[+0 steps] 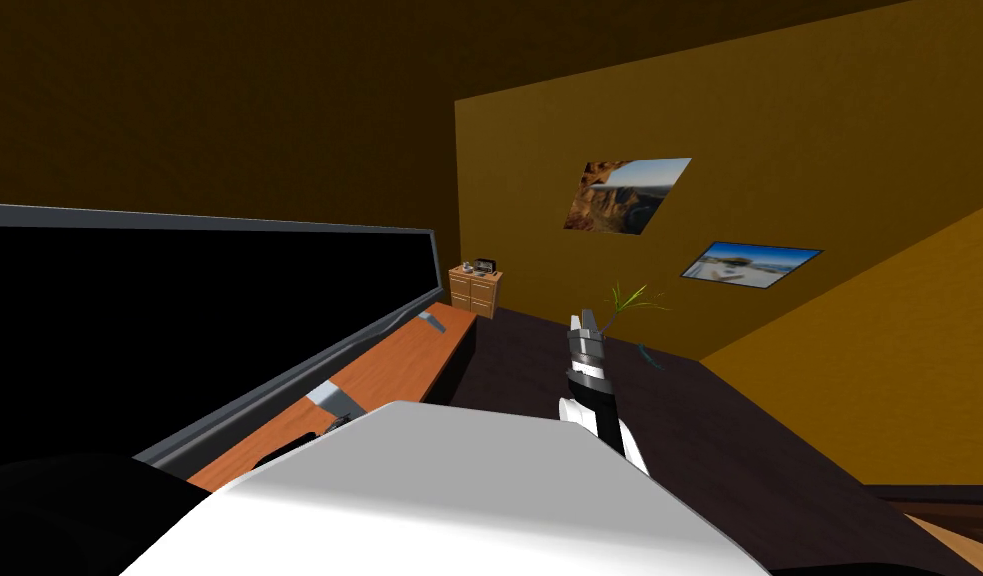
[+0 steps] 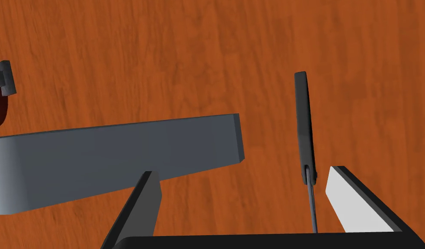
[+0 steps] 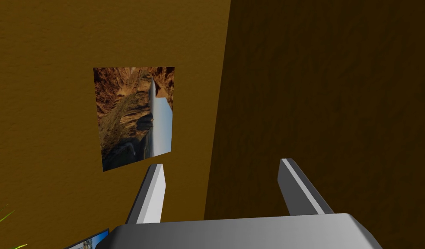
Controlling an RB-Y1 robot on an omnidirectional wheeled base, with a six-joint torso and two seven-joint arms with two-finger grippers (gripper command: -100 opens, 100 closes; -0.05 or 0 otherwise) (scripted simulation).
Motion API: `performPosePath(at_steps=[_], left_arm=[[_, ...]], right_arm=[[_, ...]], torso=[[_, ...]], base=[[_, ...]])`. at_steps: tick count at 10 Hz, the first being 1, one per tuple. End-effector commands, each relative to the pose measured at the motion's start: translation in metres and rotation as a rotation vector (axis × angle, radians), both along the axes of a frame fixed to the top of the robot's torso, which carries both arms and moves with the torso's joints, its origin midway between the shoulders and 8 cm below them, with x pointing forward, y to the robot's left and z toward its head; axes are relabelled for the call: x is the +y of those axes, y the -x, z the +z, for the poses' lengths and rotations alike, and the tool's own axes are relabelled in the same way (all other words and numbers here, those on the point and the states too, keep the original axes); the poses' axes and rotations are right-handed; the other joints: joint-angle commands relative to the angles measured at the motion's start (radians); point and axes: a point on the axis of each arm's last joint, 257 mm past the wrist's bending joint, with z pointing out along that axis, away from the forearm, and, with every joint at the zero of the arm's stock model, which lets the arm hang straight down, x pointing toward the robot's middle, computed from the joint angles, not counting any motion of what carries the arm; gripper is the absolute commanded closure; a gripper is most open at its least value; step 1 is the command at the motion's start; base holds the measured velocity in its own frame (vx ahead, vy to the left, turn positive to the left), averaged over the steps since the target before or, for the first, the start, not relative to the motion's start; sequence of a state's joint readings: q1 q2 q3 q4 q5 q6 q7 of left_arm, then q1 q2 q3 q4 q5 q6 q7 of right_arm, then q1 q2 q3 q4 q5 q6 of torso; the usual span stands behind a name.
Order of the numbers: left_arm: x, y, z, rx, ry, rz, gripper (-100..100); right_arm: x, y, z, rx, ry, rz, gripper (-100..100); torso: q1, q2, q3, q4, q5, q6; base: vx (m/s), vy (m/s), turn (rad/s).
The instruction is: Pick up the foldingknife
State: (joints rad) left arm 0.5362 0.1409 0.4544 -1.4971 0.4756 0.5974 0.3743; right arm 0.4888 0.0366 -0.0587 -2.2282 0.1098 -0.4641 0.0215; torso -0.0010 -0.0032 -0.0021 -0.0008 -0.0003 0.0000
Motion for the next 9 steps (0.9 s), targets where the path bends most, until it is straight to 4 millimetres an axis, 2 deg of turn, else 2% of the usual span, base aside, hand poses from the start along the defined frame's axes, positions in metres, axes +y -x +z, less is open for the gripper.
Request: performPosePath(at_steps=[1, 2, 3, 4, 7, 9], left_arm=[[-0.004, 0.023, -0.014, 0.046, 0.062, 0.048, -100], [-0.006, 0.025, -0.015, 0.054, 0.070, 0.048, -100], [-0.008, 0.038, -0.022, 0.080, 0.105, 0.076, -100], [-0.009, 0.038, -0.023, 0.083, 0.108, 0.076, -100], [-0.015, 0.071, -0.037, 0.151, 0.195, 0.143, -100], [-0.016, 0.084, -0.040, 0.180, 0.229, 0.172, -100]], right_arm=[[0.000, 0.000, 0.000, 0.000, 0.000, 0.000, 0], [0.000, 0.000, 0.000, 0.000, 0.000, 0.000, 0], [0.000, 0.000, 0.000, 0.000, 0.000, 0.000, 0], [0.000, 0.000, 0.000, 0.000, 0.000, 0.000, 0], [0.000, 0.000, 0.000, 0.000, 0.000, 0.000, 0], [0.000, 0.000, 0.000, 0.000, 0.000, 0.000, 0]], torso=[[0.000, 0.000, 0.000, 0.000, 0.000, 0.000], [0.000, -0.001, -0.001, 0.000, 0.000, 0.000], [0.000, 0.000, 0.000, 0.000, 0.000, 0.000], [0.000, 0.000, 0.000, 0.000, 0.000, 0.000], [0.000, 0.000, 0.000, 0.000, 0.000, 0.000], [0.000, -0.001, 0.000, 0.000, 0.000, 0.000]], base=[[0.082, -0.008, -0.019], [0.063, -0.002, -0.006], [0.057, -0.003, -0.012], [0.039, -0.005, -0.004], [0.060, -0.009, -0.013], [0.062, -0.011, -0.009]])
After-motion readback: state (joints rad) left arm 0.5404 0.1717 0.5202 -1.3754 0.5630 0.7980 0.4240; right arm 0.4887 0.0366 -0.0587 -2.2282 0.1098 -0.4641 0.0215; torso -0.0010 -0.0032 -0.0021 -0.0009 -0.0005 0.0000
